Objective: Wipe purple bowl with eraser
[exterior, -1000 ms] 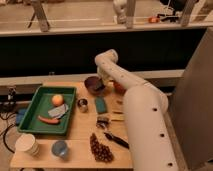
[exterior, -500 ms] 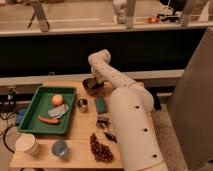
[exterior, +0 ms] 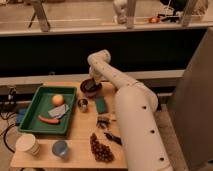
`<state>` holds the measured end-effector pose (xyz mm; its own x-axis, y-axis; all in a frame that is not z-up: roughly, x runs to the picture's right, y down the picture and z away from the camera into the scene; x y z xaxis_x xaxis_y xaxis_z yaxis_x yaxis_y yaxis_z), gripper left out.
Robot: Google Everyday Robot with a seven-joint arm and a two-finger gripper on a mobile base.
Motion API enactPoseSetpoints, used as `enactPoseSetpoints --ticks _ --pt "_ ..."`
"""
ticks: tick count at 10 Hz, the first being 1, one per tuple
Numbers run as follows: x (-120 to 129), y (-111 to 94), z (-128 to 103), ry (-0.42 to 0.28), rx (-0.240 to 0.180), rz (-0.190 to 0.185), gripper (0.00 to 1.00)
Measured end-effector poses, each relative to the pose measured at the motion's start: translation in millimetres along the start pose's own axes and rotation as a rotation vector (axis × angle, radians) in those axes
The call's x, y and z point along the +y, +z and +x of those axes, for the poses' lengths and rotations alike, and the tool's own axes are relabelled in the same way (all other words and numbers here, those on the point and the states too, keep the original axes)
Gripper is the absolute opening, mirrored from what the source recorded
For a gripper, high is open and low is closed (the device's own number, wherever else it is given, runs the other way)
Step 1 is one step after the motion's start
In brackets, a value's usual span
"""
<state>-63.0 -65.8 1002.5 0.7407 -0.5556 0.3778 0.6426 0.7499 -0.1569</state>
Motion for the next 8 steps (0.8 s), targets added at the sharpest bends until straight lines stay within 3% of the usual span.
enactPoseSetpoints --ticks 4,8 --pt "18.6 -17.8 -19.1 -0.031 -0.028 0.006 0.0" --pt "36.1 -31.4 -21.3 -0.043 -0.017 -0.004 0.0"
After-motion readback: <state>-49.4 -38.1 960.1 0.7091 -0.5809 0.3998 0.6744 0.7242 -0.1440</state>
